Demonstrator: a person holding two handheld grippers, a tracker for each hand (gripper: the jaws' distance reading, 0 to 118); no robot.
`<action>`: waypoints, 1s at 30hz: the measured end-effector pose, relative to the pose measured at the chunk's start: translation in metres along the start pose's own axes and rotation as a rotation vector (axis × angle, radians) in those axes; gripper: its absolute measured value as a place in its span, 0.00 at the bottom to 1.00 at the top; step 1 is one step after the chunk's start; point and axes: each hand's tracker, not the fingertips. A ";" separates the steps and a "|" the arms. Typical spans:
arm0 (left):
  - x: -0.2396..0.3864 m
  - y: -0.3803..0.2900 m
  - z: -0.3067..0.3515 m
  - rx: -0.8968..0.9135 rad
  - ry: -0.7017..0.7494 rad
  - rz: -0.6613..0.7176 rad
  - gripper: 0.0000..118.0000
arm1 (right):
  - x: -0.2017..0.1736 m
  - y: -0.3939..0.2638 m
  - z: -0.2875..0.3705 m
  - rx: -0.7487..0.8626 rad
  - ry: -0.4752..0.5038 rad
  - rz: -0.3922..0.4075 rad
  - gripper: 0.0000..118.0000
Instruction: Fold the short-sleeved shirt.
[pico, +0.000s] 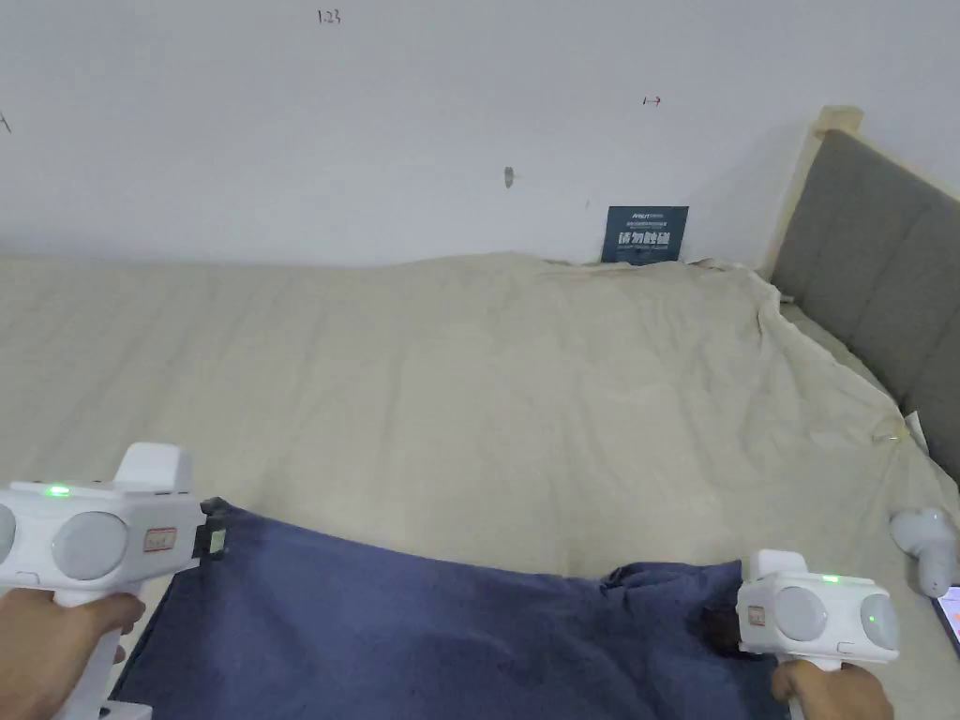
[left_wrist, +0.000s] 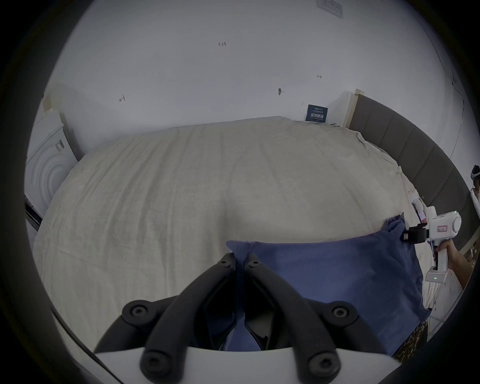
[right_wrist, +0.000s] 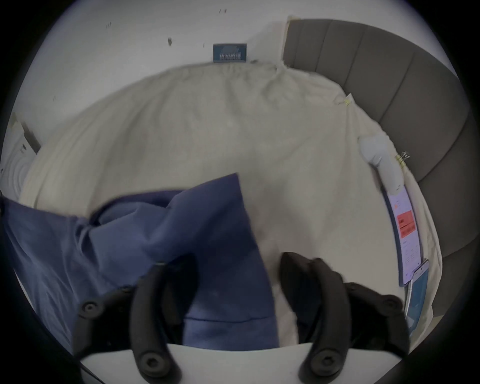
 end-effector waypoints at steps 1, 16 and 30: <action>0.005 -0.003 0.002 -0.004 0.001 0.000 0.01 | -0.005 -0.003 0.006 0.052 -0.027 0.017 0.50; 0.000 -0.023 0.045 0.036 0.040 0.075 0.01 | 0.018 -0.006 0.127 0.306 0.082 0.032 0.01; -0.029 0.038 0.190 0.319 0.085 0.165 0.01 | 0.025 0.033 0.328 0.795 0.259 0.056 0.01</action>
